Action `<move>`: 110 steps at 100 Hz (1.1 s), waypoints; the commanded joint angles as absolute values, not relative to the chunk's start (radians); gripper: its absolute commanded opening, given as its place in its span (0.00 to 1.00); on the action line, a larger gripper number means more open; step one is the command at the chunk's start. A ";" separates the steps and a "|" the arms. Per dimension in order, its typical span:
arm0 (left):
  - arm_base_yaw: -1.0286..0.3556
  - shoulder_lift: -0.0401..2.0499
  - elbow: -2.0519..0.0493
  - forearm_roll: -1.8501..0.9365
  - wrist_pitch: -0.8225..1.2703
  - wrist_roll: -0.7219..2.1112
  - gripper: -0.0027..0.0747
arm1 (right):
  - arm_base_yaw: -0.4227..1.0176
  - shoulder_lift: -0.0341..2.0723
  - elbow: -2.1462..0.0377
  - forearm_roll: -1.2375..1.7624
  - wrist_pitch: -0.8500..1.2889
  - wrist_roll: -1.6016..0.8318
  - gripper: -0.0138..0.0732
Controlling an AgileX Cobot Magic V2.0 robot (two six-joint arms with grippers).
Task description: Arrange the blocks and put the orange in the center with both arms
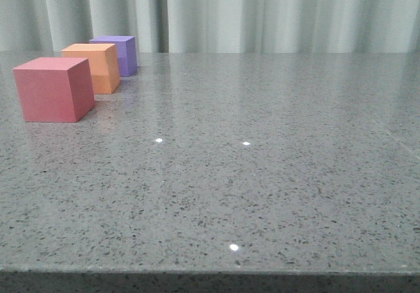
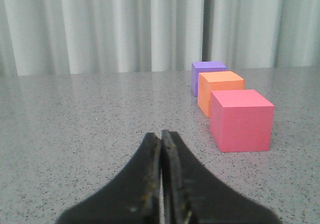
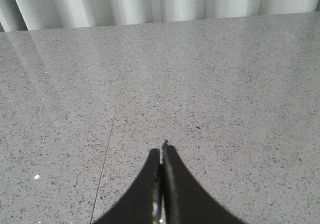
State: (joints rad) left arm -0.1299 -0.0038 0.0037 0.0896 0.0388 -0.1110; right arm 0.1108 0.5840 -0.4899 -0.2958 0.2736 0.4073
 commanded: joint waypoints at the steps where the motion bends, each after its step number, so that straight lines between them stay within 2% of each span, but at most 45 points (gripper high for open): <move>1: -0.128 -0.040 0.046 0.080 -0.036 -0.109 0.01 | 0.107 0.585 -0.517 -0.319 0.200 0.397 0.08; 85: -0.128 -0.040 0.046 0.080 -0.036 -0.109 0.01 | 0.107 0.578 -0.517 -0.328 0.199 0.397 0.08; 99: -0.128 -0.040 0.046 0.080 -0.036 -0.109 0.01 | 0.107 0.513 -0.497 -0.305 0.188 0.369 0.08; 110: -0.128 -0.040 0.046 0.080 -0.036 -0.109 0.01 | 0.107 0.429 -0.452 -0.205 0.170 0.241 0.08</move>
